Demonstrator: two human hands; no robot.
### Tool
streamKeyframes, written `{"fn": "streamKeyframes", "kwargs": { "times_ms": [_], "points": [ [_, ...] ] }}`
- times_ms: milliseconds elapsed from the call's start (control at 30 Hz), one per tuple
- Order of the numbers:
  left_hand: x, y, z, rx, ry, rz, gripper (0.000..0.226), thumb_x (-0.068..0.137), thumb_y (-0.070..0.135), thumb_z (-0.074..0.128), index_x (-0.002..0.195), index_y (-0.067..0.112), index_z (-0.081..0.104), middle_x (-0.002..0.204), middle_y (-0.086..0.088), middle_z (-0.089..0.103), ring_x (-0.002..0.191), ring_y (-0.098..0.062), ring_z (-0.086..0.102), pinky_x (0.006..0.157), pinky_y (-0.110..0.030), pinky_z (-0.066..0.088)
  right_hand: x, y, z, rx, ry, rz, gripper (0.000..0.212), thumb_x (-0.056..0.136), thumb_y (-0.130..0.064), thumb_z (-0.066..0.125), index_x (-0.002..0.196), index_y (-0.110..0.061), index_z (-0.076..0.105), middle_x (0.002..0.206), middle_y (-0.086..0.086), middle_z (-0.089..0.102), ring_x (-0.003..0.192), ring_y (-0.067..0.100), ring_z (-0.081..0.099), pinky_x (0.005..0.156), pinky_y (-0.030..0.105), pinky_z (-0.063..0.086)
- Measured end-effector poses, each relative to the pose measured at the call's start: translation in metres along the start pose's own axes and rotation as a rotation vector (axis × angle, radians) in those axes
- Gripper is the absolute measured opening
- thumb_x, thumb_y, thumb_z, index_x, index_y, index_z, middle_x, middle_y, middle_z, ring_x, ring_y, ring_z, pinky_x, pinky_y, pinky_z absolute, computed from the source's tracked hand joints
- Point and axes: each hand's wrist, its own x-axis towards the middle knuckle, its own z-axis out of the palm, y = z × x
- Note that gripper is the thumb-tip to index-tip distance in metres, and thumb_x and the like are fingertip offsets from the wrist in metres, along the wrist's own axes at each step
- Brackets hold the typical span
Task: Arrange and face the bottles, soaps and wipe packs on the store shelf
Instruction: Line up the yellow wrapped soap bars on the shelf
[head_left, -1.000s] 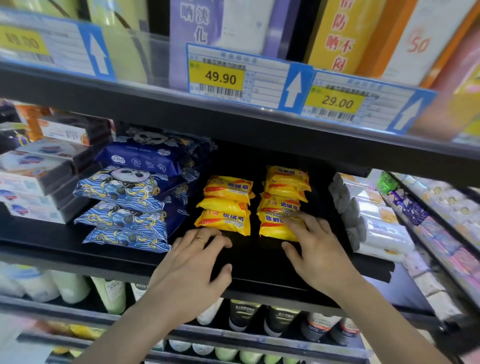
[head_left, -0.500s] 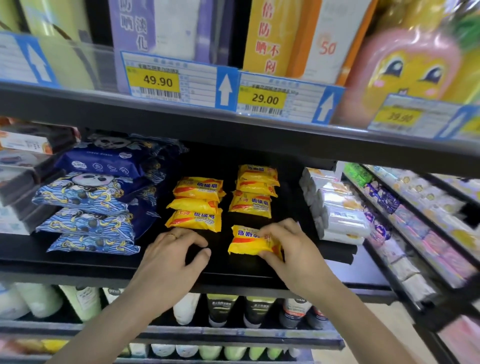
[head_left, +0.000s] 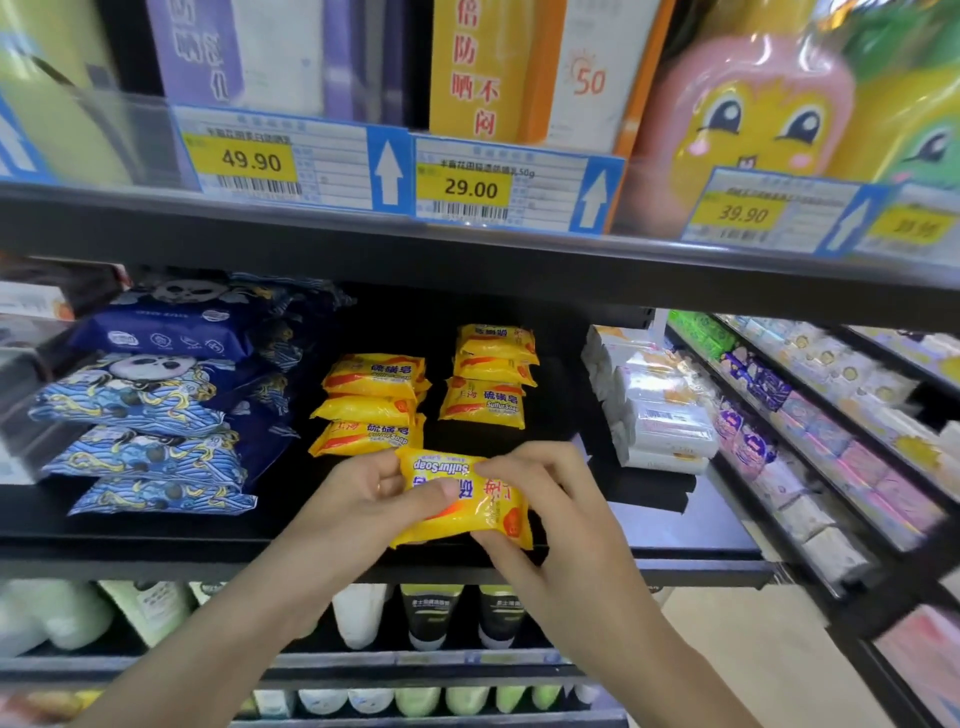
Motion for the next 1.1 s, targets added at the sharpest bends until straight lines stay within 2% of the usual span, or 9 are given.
{"fn": "streamKeyframes", "kwargs": {
  "times_ms": [133,233,367,433,500,700,833,1000,1100],
  "points": [
    [-0.003,-0.003,-0.001,0.014,0.008,0.035,0.038,0.083,0.035,0.075,0.117,0.018,0.073,0.109,0.002,0.079,0.105,-0.015,0.075,0.101,-0.037,0.052,-0.003,-0.001,-0.003,0.052,-0.020,0.082,0.065,0.086,-0.027,0.081,0.140,-0.041,0.048,0.136,-0.016,0.038,0.120,0.009,0.052,0.087,0.021,0.052],
    [-0.003,-0.003,-0.002,0.009,0.030,0.075,0.032,0.087,0.026,0.074,0.118,0.016,0.071,0.110,0.003,0.079,0.106,-0.013,0.074,0.097,-0.030,0.054,-0.003,-0.002,-0.007,0.122,-0.011,0.199,0.069,0.086,-0.037,0.080,0.142,-0.048,0.041,0.135,-0.023,0.036,0.113,0.009,0.054,0.088,0.015,0.048],
    [-0.002,-0.006,-0.004,-0.025,0.062,0.151,0.037,0.081,0.023,0.076,0.116,0.017,0.068,0.109,0.003,0.078,0.105,-0.013,0.074,0.087,-0.021,0.058,0.006,-0.009,-0.012,0.339,0.019,0.524,0.055,0.080,-0.068,0.063,0.131,-0.057,0.046,0.113,-0.018,0.055,0.091,0.011,0.063,0.078,0.030,0.058],
    [-0.004,-0.005,-0.004,-0.003,0.084,0.207,0.035,0.079,0.021,0.076,0.114,0.019,0.068,0.107,0.006,0.078,0.102,-0.011,0.074,0.083,-0.017,0.056,0.014,-0.012,-0.016,0.508,-0.017,0.735,0.053,0.074,-0.074,0.058,0.122,-0.050,0.057,0.092,-0.012,0.064,0.074,0.014,0.065,0.069,0.042,0.062],
    [-0.006,-0.004,-0.004,0.055,0.088,0.260,0.031,0.082,0.020,0.076,0.112,0.022,0.069,0.107,0.006,0.077,0.102,-0.011,0.073,0.083,-0.019,0.055,0.022,-0.017,-0.021,0.708,-0.074,0.901,0.053,0.075,-0.075,0.057,0.113,-0.040,0.066,0.080,-0.001,0.067,0.061,0.020,0.060,0.055,0.040,0.056],
    [-0.011,-0.009,-0.003,0.268,0.109,0.405,0.029,0.089,0.019,0.077,0.112,0.036,0.070,0.109,0.007,0.072,0.107,-0.017,0.065,0.093,-0.033,0.051,0.033,-0.021,-0.025,1.028,-0.314,1.094,0.077,0.082,-0.081,0.053,0.125,-0.018,0.066,0.090,0.016,0.072,0.058,0.024,0.059,0.056,0.033,0.053],
    [-0.013,-0.014,-0.003,0.331,0.115,0.439,0.035,0.088,0.021,0.079,0.114,0.043,0.069,0.114,0.010,0.070,0.116,-0.015,0.061,0.098,-0.037,0.048,0.036,-0.018,-0.022,1.054,-0.344,1.084,0.070,0.084,-0.073,0.061,0.123,-0.015,0.069,0.094,0.014,0.072,0.063,0.022,0.061,0.055,0.033,0.053],
    [-0.015,-0.017,-0.004,0.418,0.138,0.496,0.041,0.085,0.017,0.082,0.111,0.046,0.070,0.126,0.020,0.067,0.134,-0.009,0.052,0.108,-0.035,0.043,0.036,-0.018,-0.013,1.037,-0.289,1.079,0.031,0.096,-0.032,0.068,0.120,-0.013,0.069,0.088,0.014,0.070,0.062,0.021,0.062,0.049,0.029,0.052],
    [-0.015,-0.019,-0.005,0.478,0.161,0.538,0.047,0.083,0.017,0.084,0.115,0.048,0.068,0.134,0.026,0.061,0.140,-0.010,0.046,0.110,-0.030,0.037,0.036,-0.017,-0.010,1.046,-0.245,1.072,0.024,0.095,-0.020,0.070,0.119,-0.018,0.070,0.086,0.013,0.067,0.061,0.023,0.062,0.048,0.029,0.052]
  ]
}}
